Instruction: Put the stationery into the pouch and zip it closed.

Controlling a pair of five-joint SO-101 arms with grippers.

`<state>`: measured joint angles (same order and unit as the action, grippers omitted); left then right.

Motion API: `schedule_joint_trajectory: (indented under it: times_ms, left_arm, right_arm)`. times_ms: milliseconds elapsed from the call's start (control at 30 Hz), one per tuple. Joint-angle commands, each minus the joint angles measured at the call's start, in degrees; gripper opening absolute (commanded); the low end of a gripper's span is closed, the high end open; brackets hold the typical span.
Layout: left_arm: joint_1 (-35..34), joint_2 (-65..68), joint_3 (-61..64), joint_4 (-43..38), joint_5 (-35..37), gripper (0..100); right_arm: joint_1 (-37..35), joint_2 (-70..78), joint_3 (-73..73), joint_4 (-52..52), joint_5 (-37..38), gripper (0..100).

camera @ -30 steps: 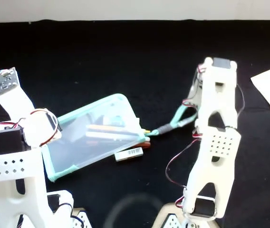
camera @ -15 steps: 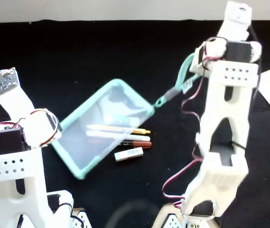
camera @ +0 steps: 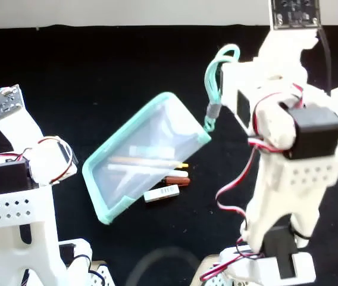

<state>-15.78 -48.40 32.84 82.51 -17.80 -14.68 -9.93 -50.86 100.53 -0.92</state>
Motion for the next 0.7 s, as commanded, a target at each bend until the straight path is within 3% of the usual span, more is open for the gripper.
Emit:
schedule_joint_trajectory:
  times_ms: [0, 167, 433, 667]
  left_arm:
    - [3.4, -0.3, -0.2, -0.3, -0.5, 14]
    - [7.9, -0.3, -0.3, -0.4, -0.5, 14]
    - [8.0, -0.3, -0.7, -0.7, -0.4, 14]
    - [7.6, -0.3, -0.7, -0.7, -0.2, 14]
  right_arm:
    - [-1.6, -3.4, -2.2, -2.9, 0.5, 0.7]
    - [-4.1, -7.4, -2.2, -7.0, 0.6, 0.7]
    - [-11.3, -15.7, -2.2, -10.4, 0.4, 0.7]
    - [-12.8, -19.2, -2.6, -11.7, 0.4, 0.7]
